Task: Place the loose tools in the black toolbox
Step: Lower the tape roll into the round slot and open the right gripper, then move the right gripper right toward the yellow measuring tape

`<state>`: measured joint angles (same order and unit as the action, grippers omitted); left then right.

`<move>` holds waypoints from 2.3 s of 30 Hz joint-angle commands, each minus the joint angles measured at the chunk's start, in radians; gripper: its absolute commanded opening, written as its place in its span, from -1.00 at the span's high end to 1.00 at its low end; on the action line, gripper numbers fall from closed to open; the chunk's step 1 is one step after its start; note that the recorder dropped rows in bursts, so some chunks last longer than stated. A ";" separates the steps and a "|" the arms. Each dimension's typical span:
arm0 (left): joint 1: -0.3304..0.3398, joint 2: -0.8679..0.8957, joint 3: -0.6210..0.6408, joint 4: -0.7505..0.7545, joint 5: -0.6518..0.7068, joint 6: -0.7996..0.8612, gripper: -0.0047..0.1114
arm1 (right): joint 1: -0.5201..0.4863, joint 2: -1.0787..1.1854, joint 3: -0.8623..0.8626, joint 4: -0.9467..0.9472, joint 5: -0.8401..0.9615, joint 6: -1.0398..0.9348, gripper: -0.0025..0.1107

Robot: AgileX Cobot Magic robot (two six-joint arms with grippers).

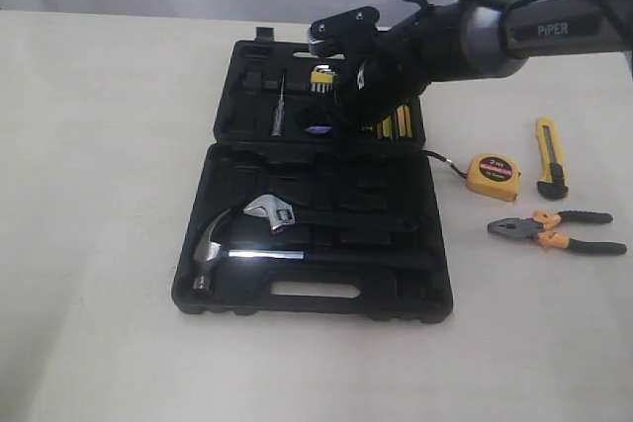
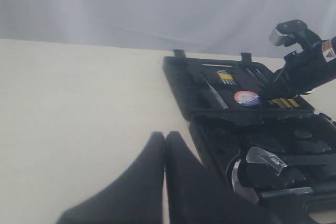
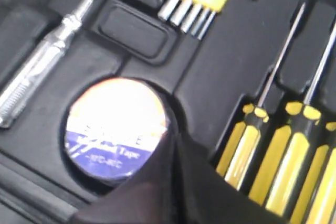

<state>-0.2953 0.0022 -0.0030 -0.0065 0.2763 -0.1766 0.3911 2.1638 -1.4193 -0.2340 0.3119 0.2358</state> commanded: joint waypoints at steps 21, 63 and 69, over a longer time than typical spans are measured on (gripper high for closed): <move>-0.006 -0.002 0.003 0.006 -0.004 -0.001 0.92 | 0.020 -0.001 0.003 0.003 -0.011 -0.001 0.95; -0.006 -0.002 0.003 0.006 -0.004 -0.001 0.92 | -0.095 -0.290 0.001 -0.051 0.261 -0.040 0.95; -0.006 -0.002 0.003 0.006 -0.004 -0.001 0.92 | -0.271 -0.330 0.010 0.002 0.589 -0.092 0.95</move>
<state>-0.2953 0.0022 -0.0030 -0.0065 0.2763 -0.1766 0.1744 1.8417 -1.4173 -0.2791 0.7978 0.1785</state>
